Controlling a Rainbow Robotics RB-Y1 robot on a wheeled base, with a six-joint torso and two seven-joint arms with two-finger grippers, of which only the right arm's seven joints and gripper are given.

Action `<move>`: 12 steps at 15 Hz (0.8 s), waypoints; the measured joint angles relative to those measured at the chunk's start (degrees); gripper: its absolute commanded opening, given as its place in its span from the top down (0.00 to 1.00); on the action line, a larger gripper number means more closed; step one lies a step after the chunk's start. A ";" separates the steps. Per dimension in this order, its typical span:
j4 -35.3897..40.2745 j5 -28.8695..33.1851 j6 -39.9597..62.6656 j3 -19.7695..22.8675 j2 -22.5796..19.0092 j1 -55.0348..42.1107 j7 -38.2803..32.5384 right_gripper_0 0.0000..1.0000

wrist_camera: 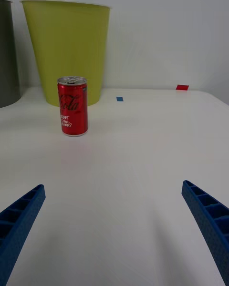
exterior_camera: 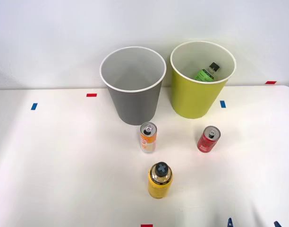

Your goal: Put cans in the gray bin, plastic bottles in the light green bin

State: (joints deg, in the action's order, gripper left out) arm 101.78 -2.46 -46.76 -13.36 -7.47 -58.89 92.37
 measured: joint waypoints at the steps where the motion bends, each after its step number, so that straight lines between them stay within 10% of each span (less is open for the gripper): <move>1: 0.00 0.00 0.00 0.00 0.00 0.00 0.00 0.00; 12: -2.69 -1.34 -2.01 -0.76 0.64 4.82 -0.73 0.00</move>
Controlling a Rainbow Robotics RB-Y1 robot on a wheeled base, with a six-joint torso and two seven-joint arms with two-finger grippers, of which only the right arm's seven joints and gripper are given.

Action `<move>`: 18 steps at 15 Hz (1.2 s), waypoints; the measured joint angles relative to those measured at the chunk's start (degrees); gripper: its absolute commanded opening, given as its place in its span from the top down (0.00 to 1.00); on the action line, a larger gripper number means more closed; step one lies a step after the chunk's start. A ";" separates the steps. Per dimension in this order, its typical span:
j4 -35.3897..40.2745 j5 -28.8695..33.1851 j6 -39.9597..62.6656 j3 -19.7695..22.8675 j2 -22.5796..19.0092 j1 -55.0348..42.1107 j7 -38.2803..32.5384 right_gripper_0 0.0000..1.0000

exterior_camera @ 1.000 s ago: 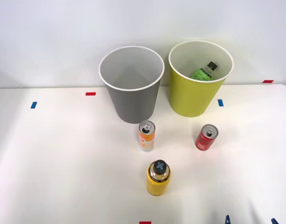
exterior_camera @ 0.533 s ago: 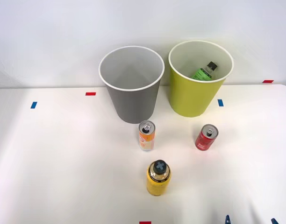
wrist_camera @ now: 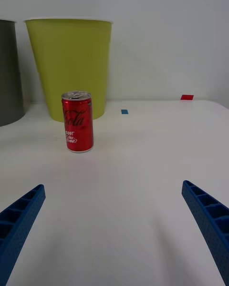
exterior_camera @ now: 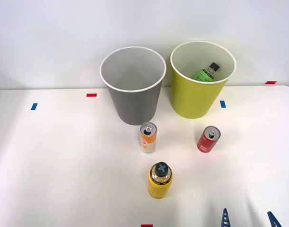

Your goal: Put cans in the gray bin, plastic bottles in the light green bin

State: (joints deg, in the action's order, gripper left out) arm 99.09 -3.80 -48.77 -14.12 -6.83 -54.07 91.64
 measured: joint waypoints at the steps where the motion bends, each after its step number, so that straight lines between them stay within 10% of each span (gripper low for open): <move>1: -0.08 -0.40 0.00 -0.12 -0.19 0.46 -0.19 0.00; 18: -3.47 -6.46 7.78 -2.80 -0.39 19.13 1.04 0.00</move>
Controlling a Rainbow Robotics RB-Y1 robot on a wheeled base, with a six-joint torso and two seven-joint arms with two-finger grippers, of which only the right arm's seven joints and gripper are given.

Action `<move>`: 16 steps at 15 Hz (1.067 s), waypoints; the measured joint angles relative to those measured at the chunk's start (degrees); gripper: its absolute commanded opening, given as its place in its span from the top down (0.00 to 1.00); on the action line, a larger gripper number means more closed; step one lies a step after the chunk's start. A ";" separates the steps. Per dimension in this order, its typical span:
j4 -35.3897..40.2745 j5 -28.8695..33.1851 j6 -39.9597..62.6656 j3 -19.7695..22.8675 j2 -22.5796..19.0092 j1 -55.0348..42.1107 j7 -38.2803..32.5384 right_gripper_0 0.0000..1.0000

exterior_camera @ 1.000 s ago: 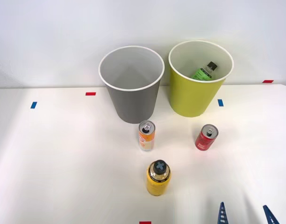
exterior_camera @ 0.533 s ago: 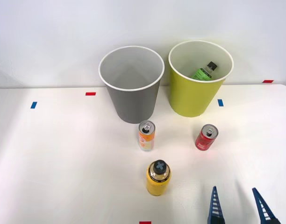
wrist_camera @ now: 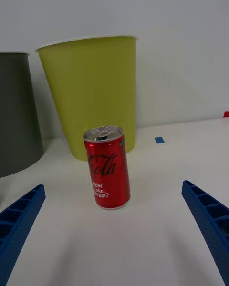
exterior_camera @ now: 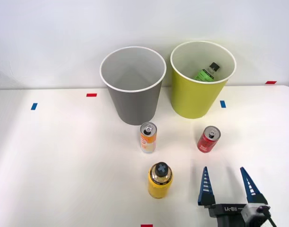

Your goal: Put cans in the gray bin, plastic bottles in the light green bin

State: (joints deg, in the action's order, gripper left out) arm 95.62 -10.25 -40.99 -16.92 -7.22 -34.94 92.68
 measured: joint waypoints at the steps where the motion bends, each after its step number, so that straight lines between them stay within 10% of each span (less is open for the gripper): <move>1: 0.00 -0.23 1.01 0.10 0.17 0.85 0.24 0.00; 16: -9.29 -2.79 4.80 3.49 4.06 14.97 3.76 0.00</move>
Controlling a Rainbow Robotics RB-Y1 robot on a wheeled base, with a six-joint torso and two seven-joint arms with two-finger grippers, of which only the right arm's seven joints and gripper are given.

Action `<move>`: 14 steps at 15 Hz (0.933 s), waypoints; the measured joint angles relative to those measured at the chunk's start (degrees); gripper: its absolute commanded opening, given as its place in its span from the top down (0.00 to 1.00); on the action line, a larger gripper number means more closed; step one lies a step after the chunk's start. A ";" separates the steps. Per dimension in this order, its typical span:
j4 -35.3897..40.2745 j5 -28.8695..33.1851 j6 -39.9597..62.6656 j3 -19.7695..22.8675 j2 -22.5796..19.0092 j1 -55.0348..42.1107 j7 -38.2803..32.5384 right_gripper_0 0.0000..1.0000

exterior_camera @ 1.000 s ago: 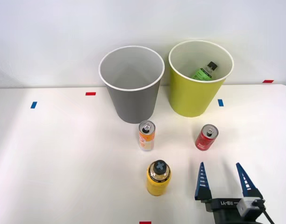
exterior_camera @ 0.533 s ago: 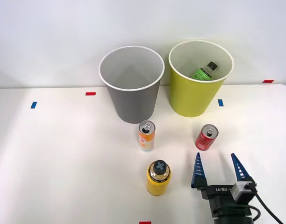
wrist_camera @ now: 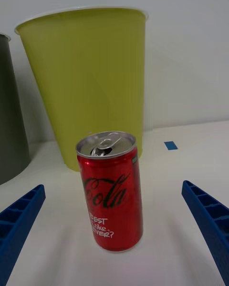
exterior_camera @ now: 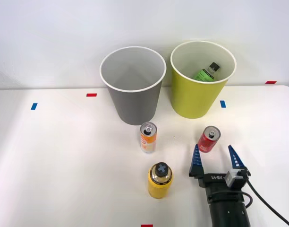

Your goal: Put cans in the gray bin, plastic bottles in the light green bin

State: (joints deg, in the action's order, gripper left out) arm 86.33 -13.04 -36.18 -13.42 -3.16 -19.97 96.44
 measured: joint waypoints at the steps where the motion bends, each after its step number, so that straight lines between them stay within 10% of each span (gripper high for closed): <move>1: -1.07 -0.03 0.02 0.34 0.28 1.34 0.26 0.00; 14: -7.07 -0.80 5.60 4.05 2.53 11.69 2.68 0.00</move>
State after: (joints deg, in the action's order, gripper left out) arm 79.25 -13.84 -30.58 -9.38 -0.64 -8.28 99.12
